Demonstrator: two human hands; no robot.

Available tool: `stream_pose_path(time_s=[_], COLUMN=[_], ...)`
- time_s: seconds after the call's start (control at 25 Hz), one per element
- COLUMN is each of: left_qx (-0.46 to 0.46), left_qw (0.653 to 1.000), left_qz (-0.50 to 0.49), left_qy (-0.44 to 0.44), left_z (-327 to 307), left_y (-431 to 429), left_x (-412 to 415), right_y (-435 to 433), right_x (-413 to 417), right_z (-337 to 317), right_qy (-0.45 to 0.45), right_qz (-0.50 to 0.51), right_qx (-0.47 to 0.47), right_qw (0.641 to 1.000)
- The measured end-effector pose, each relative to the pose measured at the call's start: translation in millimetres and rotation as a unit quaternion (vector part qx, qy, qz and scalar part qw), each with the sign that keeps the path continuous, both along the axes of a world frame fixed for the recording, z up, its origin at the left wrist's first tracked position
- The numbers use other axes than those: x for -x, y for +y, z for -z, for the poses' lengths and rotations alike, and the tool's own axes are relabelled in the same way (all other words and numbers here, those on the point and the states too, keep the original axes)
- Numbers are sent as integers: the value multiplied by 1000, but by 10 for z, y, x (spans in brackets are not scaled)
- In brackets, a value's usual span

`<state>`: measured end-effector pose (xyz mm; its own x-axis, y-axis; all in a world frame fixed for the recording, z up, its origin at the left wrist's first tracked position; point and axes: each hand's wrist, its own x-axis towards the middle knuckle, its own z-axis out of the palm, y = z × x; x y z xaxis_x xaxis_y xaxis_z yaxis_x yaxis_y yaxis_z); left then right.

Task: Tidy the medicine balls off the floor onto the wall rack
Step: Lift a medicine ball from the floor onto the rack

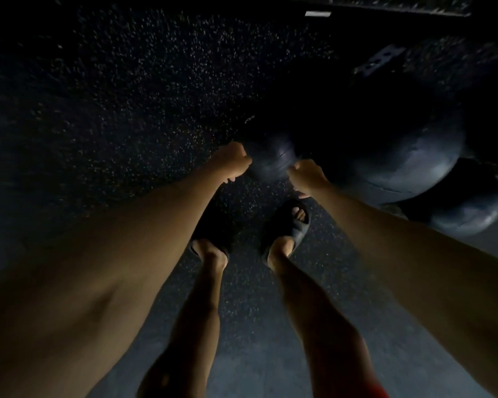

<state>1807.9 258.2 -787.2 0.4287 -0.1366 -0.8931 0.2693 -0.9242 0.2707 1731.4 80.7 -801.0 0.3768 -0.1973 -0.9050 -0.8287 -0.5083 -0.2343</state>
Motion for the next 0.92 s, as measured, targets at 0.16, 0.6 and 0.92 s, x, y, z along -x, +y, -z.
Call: stream_pose_path(time_s=[0.16, 0.6, 0.92], left_qx=[7, 121, 105], left_qw=[986, 934, 927], left_qz=[-166, -330, -354], left_qy=[0, 54, 63], left_z=[810, 1642, 1014], left_y=[18, -212, 127], left_x=[-30, -364, -108], right_y=[83, 6, 340], right_x=[-32, -70, 224], right_z=[591, 1644, 963], right_qy=[66, -21, -50], right_qz=[253, 547, 554], right_qx=[-29, -99, -73], right_qw=[965, 831, 828])
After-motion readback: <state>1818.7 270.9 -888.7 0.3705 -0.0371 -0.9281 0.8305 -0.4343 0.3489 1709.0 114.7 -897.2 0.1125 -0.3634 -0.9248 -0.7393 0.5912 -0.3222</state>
